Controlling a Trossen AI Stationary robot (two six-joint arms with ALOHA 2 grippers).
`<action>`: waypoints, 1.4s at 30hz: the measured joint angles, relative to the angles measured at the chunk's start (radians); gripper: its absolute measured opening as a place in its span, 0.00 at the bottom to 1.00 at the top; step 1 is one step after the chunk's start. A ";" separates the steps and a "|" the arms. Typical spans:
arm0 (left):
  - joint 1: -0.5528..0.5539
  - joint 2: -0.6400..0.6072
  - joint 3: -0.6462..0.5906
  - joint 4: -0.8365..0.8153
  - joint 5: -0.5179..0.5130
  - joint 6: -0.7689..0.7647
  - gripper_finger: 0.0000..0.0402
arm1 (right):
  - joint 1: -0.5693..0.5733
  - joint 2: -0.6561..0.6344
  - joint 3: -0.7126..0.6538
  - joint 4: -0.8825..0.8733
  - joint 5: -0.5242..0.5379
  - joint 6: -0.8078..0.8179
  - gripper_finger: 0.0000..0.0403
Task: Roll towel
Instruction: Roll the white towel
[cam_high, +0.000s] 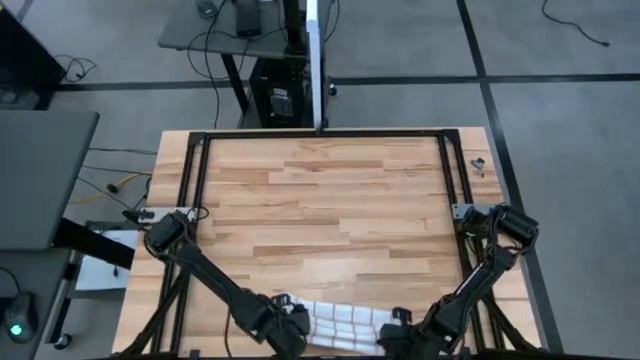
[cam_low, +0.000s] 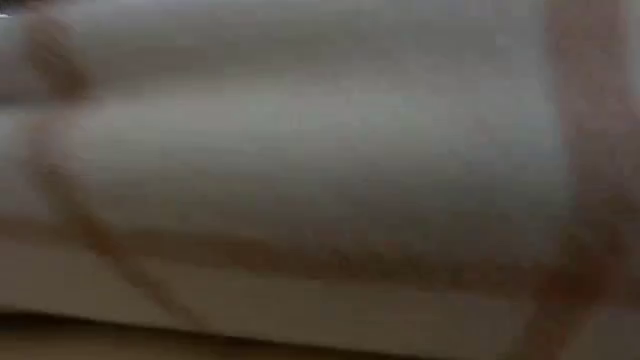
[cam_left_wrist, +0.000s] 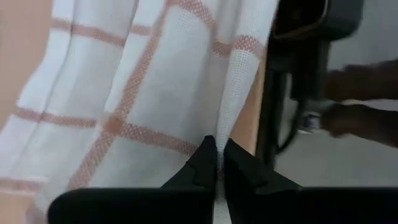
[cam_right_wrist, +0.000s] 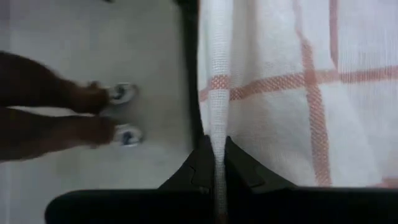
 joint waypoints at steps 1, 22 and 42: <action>0.007 -0.016 -0.025 0.041 0.029 -0.009 0.00 | -0.002 0.001 -0.011 0.045 -0.023 0.003 0.00; 0.245 -0.111 -0.196 0.284 0.265 0.155 0.00 | -0.010 -0.217 -0.557 0.779 -0.085 0.477 0.00; 0.330 -0.032 -0.196 0.227 0.230 0.242 0.12 | -0.052 -0.224 -0.606 0.596 -0.085 0.566 0.22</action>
